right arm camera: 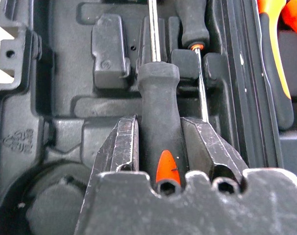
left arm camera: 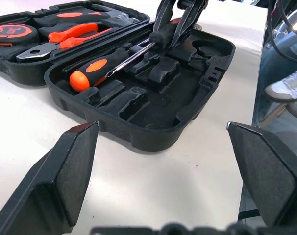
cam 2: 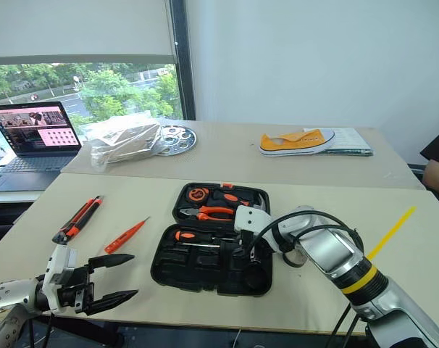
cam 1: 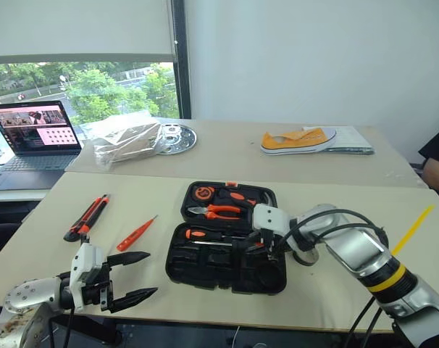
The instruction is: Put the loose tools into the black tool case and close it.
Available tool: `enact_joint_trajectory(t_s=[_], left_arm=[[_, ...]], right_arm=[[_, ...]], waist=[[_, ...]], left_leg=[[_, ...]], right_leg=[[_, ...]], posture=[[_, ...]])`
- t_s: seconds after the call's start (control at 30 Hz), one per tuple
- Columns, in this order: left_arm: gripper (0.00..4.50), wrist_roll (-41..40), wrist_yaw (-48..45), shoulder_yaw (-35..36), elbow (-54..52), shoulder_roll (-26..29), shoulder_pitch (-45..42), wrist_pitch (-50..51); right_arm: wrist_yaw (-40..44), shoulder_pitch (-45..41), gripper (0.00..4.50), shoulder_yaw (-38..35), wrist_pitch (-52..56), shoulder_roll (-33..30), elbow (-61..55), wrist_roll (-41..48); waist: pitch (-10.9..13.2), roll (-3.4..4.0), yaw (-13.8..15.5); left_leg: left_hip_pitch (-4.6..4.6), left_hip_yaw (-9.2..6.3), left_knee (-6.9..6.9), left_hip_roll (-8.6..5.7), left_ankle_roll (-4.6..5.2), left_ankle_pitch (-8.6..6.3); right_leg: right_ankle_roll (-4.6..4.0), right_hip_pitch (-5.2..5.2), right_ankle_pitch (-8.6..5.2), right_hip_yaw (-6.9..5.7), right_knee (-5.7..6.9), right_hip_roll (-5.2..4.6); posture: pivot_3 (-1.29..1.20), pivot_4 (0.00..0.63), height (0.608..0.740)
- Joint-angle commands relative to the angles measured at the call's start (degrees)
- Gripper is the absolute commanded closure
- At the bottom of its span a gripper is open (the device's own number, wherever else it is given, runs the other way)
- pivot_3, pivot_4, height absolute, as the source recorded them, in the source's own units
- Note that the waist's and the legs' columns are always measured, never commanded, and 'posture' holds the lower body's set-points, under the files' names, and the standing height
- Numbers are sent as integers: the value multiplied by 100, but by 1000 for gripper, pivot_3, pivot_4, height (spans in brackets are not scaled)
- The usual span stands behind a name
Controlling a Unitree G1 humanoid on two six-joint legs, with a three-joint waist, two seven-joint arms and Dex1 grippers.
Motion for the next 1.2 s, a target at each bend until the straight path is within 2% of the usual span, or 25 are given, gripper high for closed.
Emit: enact_joint_trajectory(t_s=[0.03, 0.2, 0.37, 0.43, 0.53, 0.6, 0.83, 0.93, 1.03, 1.1, 1.17, 1.2], left_arm=[[0, 2, 10, 94, -109, 20, -58, -124], [0, 22, 14, 87, -94, 19, -76, -119], [0, 43, 31, 54, -108, -3, -86, -123], [0, 44, 37, 54, -110, -7, -93, -121], [0, 53, 18, 68, -56, 6, -114, -135], [0, 68, 6, 77, -11, 9, -120, -158], [0, 125, 27, 41, 67, -20, -151, -221], [0, 166, 57, -10, 80, -67, -187, -245], [0, 206, 86, -54, 76, -120, -226, -249], [0, 221, 96, -72, 73, -140, -236, -251], [0, 225, 98, -75, 79, -139, -246, -246], [0, 226, 98, -73, 83, -133, -252, -241]], right_arm=[[72, 45, 3494, 23, 380, -189, 95, -189], [119, 130, 3494, 46, 653, -220, 7, -151], [-6, 127, 3494, -122, 887, 28, 152, 5], [252, 105, 2492, -95, 829, -91, 1, 78], [350, 29, 1662, -316, 699, -11, -30, 263], [538, -33, 930, -500, 733, -91, -115, 469], [591, -135, 930, -1212, 600, -32, -101, 959], [503, 5, 1623, -1162, 416, 39, -27, 862], [297, 119, 2705, -975, 192, 246, 125, 660], [192, 152, 3175, -855, 28, 396, 258, 517], [137, 147, 4027, -765, -80, 519, 378, 422], [120, 132, 4311, -721, -79, 590, 438, 396]], waist=[[-1, -1, -3], [-3, -2, -2], [-9, -11, -5], [-10, -11, -9], [-10, -10, -14], [-10, -10, -33], [-9, -9, -86], [-9, -9, -107], [-9, -9, -110], [-9, -9, -111], [-8, -9, -116], [-8, -9, -118]], left_leg=[[0, 0, 0, 0, 0, 0], [2, 0, 0, 1, 0, 0], [2, -2, 0, 1, 0, 0], [5, -2, 1, 1, 0, 0], [4, -3, 0, 2, 0, 0], [4, -2, -1, 2, 0, 0], [0, 0, -3, 2, 0, 0], [0, -1, -3, 3, 0, 0], [1, 0, -2, 3, 0, 0], [1, 2, -2, 2, -1, 0], [1, 3, -2, 2, -2, 1], [0, 4, -2, 2, -2, 1]], right_leg=[[0, 0, 0, 0, 0, 0], [0, 1, 0, 0, 2, 1], [0, 2, 0, 0, 1, 1], [0, 5, 1, 0, 2, 2], [-1, 4, 0, 0, 2, 3], [-1, 2, 0, 0, 2, 3], [-1, -4, 1, 0, 2, 5], [-1, -4, 1, 0, 3, 6], [-1, -4, 1, 1, 4, 6], [-1, -4, 1, 1, 5, 5], [-1, -5, 1, 2, 6, 6], [-1, -6, 1, 2, 7, 6]], posture=[[0, 150, 740], [0, 150, 740], [0, 150, 740], [0, 150, 740], [0, 150, 740], [0, 150, 740], [0, 150, 740], [0, 150, 740], [0, 150, 740], [0, 150, 740], [0, 150, 740], [0, 150, 740]])
